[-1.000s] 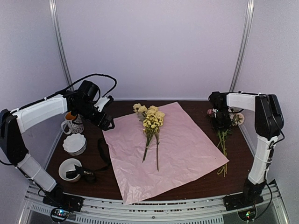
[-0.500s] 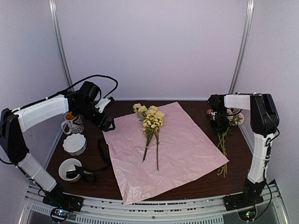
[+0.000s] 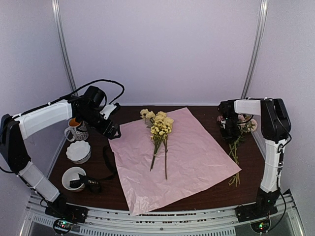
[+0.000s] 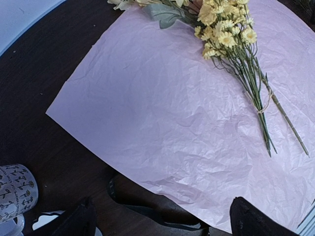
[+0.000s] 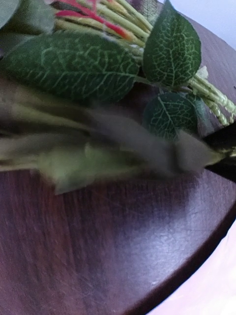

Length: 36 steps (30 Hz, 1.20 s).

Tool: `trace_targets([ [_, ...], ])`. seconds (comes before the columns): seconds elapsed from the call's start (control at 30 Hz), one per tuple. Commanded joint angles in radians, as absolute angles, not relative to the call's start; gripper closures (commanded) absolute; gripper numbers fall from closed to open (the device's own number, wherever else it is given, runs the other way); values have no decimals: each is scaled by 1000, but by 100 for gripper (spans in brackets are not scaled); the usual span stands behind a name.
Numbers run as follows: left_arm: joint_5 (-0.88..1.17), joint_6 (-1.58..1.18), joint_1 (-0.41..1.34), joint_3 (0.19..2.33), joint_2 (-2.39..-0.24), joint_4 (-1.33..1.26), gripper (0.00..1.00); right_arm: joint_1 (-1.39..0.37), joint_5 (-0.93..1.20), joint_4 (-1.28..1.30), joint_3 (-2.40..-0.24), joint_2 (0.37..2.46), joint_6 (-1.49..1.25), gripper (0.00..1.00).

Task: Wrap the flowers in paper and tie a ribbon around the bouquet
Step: Pick up the fake flower from the center of the board, then pass from the right arm to the left

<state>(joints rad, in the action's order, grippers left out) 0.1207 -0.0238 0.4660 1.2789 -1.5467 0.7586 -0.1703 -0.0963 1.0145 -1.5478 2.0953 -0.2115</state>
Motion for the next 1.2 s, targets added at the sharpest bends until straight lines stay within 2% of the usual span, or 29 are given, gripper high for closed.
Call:
trace_targets([
  [0.0,137,-13,472,1299,-1547,750,2,-161,-100,1058,-1587,2115,-207,100],
  [0.17,133,-12,472,1299,-1542,750,3,-160,-228,1043,-1569,1987,-204,100],
  [0.33,142,-4,483,1281,-1497,710,4,-170,-319,955,-1528,1692,-138,100],
  [0.43,145,6,500,1236,-1415,636,4,-173,-288,896,-1495,1508,-83,100],
  [0.53,170,9,509,1188,-1333,543,6,-173,-55,819,-1454,1351,-45,100],
  [0.63,240,18,523,1166,-1272,481,8,-175,377,658,-1371,1207,-86,100],
  [0.7,290,40,555,1169,-1245,455,10,-182,589,496,-1272,1130,-173,100],
  [0.77,330,70,618,1180,-1220,436,12,-208,700,247,-1165,1059,-327,100],
  [0.83,360,96,686,1202,-1206,415,13,-284,684,73,-1108,1018,-414,100],
  [0.9,430,77,733,1221,-1204,353,13,-401,624,16,-1108,1021,-417,100],
  [1.03,613,-71,765,1221,-1258,129,13,-603,602,-161,-1109,1108,-516,100],
  [1.17,642,-117,802,1274,-1347,92,15,-748,549,-228,-1149,1194,-531,100],
])
